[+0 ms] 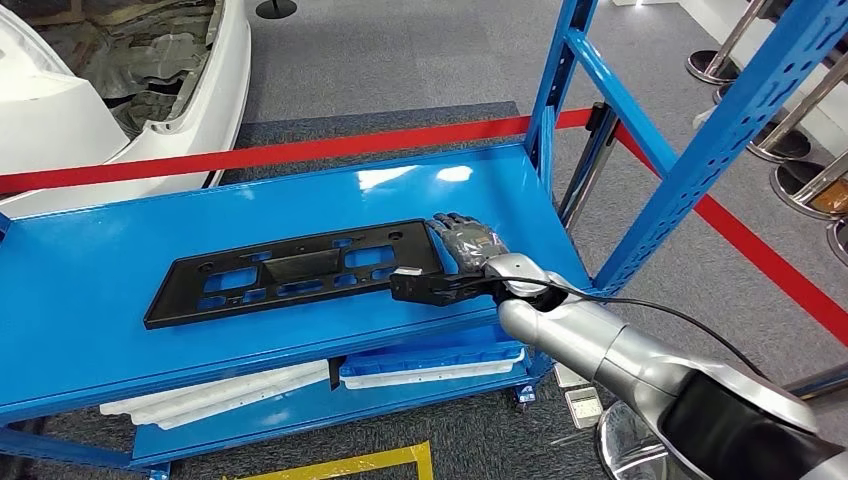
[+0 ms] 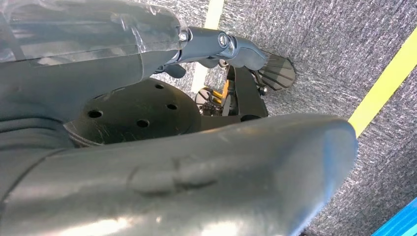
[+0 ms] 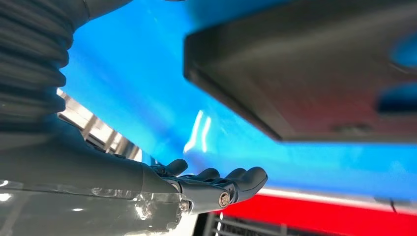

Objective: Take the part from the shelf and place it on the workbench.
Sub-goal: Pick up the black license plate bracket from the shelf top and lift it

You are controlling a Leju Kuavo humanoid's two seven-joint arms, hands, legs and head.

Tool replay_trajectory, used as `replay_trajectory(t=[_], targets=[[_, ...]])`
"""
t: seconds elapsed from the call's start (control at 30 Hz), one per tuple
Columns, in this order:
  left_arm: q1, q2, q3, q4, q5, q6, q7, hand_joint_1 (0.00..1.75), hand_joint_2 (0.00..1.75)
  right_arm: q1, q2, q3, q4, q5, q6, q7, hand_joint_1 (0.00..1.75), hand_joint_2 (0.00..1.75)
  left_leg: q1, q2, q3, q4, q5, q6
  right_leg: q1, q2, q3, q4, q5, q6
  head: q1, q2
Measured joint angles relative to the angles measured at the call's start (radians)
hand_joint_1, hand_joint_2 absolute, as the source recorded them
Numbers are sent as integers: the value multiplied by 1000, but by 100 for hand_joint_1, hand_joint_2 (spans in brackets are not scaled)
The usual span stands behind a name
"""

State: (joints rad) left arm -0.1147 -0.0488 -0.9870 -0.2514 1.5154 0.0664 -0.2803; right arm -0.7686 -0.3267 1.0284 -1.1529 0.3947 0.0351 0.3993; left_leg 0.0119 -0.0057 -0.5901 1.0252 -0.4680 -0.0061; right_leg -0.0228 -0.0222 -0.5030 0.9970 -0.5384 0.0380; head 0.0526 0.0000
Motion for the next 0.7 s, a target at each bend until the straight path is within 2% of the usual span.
replay_trajectory(t=[0.4,0.7], targets=[[0,0,-2,0,-9,-17,37,0,0,10,39,-3,64,3,10,-18,0,175,0,0,1,0,0,0,1,0,0,0,0,0,0,0],[-1,1,-12,0,-17,-13,46,0,0,-3,102,-4,129,9,2,-68,0,175,0,1,2,0,0,0,1,0,1,0,0,0,0,0]])
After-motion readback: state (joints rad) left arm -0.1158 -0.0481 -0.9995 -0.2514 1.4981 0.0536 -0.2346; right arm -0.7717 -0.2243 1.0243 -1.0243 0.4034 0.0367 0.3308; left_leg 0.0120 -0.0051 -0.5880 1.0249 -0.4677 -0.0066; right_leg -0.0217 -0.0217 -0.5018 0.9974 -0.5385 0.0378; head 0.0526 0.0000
